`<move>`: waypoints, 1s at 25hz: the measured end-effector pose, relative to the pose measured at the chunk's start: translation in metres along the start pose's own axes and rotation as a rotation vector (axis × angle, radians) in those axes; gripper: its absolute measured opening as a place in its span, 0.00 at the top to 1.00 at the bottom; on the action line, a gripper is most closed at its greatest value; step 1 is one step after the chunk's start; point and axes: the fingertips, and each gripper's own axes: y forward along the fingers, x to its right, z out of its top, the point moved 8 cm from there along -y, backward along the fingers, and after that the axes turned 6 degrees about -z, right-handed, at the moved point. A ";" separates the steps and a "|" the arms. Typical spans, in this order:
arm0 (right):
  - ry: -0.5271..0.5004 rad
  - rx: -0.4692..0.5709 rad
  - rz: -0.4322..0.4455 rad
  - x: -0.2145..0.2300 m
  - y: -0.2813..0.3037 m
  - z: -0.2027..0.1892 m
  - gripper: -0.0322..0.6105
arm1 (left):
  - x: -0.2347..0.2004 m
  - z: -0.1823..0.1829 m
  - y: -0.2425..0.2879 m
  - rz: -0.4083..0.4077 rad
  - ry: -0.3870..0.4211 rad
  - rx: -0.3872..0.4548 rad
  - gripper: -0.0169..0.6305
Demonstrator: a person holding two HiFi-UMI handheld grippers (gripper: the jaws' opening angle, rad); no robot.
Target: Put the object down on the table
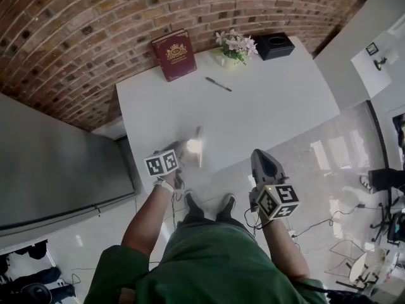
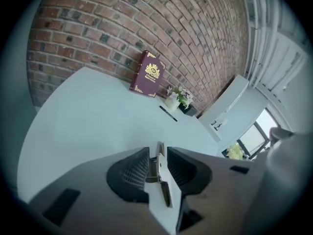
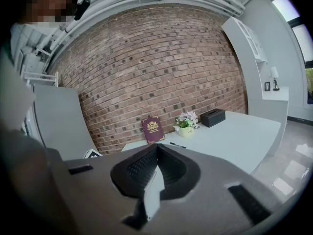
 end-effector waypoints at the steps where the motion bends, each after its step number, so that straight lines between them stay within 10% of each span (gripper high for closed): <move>1: -0.011 0.002 0.005 0.000 0.001 0.002 0.95 | 0.002 0.003 -0.005 0.004 0.013 0.011 0.82; 25: -0.093 0.158 0.154 -0.040 -0.004 0.053 0.95 | 0.189 0.085 -0.149 -0.193 0.497 0.421 0.91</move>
